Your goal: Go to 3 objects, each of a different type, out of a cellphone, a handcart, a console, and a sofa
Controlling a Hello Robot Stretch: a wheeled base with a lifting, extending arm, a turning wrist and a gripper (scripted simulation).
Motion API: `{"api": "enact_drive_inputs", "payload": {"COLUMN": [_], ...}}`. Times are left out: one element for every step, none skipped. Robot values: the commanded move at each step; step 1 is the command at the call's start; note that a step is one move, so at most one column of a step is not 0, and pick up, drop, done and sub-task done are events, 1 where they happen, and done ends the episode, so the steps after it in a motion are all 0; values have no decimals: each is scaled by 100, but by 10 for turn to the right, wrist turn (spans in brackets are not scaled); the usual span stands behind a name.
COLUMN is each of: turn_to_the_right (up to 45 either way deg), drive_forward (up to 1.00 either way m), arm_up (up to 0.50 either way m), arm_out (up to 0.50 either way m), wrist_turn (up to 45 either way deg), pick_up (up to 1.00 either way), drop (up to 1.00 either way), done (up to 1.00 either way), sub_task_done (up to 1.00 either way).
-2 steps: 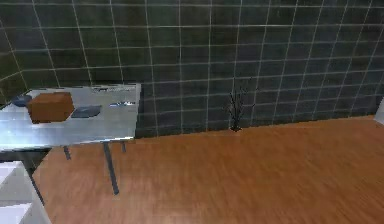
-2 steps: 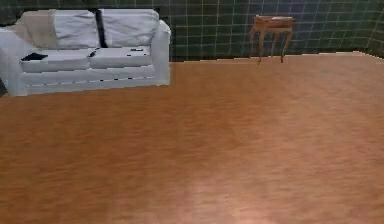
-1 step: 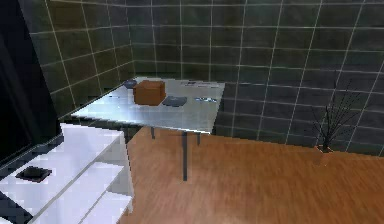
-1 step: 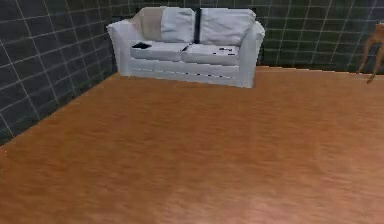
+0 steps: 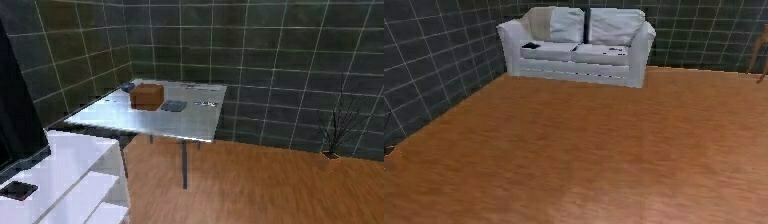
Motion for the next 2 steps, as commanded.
{"api": "enact_drive_inputs", "payload": {"turn_to_the_right": [-450, 0], "drive_forward": [0, 0], "arm_up": [0, 0], "arm_out": [0, 0], "wrist_turn": [0, 0], "pick_up": [0, 0], "drop": [0, 0], "done": [0, 0], "sub_task_done": [0, 100]}}
